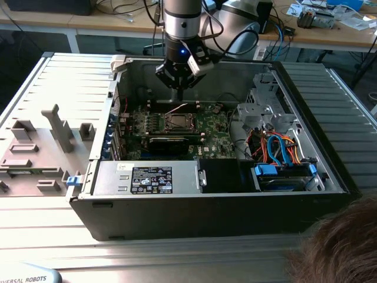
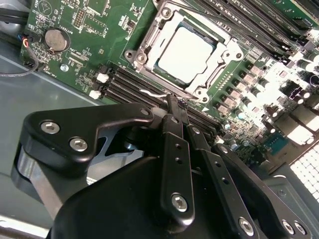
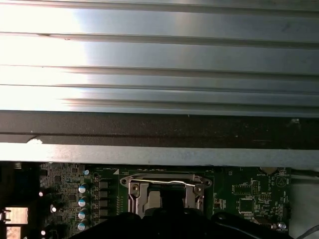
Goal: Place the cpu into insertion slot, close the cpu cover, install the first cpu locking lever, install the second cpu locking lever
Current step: 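Install the first cpu locking lever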
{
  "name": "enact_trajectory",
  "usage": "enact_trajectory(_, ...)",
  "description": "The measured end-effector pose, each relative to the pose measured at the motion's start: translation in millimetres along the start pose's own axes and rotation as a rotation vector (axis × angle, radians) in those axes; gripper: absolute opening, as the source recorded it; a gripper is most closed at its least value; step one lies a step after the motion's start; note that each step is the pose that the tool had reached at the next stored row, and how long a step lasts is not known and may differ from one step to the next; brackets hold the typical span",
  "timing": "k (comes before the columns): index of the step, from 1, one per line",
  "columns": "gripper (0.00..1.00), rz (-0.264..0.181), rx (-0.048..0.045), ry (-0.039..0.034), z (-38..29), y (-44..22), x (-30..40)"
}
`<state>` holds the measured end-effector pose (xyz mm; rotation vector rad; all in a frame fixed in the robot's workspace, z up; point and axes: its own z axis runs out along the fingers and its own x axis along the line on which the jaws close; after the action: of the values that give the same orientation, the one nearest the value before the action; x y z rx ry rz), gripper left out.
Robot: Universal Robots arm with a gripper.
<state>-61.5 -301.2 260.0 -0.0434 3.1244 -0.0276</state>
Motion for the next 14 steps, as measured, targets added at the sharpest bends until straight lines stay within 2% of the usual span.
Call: enact_trajectory(14,0.11,0.0,0.0001,0.0001,0.1,-0.2,-6.1)
